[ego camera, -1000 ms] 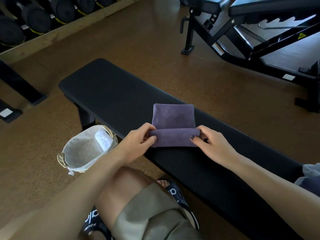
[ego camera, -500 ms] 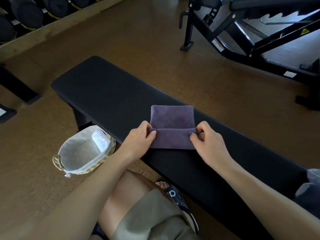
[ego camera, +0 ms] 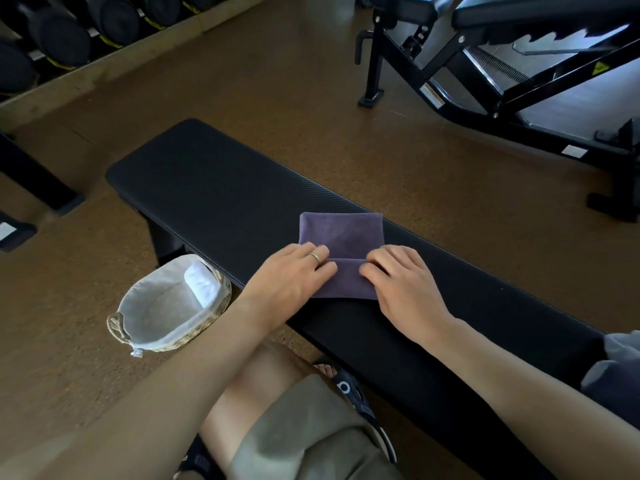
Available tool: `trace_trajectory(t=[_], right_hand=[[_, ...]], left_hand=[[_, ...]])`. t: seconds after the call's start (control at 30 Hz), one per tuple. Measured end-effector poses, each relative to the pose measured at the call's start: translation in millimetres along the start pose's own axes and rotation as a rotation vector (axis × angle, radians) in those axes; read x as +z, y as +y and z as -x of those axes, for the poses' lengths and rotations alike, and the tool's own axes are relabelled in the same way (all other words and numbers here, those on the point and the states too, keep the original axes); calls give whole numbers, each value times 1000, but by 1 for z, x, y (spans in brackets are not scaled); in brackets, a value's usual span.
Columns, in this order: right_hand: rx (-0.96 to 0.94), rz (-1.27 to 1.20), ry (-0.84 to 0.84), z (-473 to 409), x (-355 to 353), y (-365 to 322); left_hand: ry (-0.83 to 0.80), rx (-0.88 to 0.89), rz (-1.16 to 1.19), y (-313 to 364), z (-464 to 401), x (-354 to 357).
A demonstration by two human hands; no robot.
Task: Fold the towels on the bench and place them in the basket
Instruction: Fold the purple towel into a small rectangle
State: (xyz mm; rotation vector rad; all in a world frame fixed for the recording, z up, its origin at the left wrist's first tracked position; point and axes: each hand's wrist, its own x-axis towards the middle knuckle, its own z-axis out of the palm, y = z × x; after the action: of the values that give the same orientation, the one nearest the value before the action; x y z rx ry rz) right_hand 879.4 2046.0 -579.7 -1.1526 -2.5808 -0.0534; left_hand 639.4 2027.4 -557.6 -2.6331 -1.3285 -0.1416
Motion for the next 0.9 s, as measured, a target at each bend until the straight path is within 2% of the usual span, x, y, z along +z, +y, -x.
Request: trace_trajectory(t=[0.13, 0.23, 0.47, 0.53, 0.63, 0.77, 0.9], right_hand=[[-83, -37, -52, 1, -6, 10], [-134, -22, -128, 4, -11, 16], [-132, -51, -137, -10, -17, 31], [-46, -132, -106, -14, -18, 32], [88, -314, -79, -21, -18, 36], [289, -518, -126, -39, -16, 44], [499, -587, -200, -60, -12, 50]], left_hand=[[-34, 58, 43, -5, 2, -8], [-147, 77, 50, -8, 5, -13], [-134, 65, 22, -7, 0, -8], [-116, -17, 84, -9, -1, -11], [-71, -261, 356, -19, -4, -16], [-92, -474, 690, -37, -10, -14], [-81, -618, 824, -46, -17, 0]])
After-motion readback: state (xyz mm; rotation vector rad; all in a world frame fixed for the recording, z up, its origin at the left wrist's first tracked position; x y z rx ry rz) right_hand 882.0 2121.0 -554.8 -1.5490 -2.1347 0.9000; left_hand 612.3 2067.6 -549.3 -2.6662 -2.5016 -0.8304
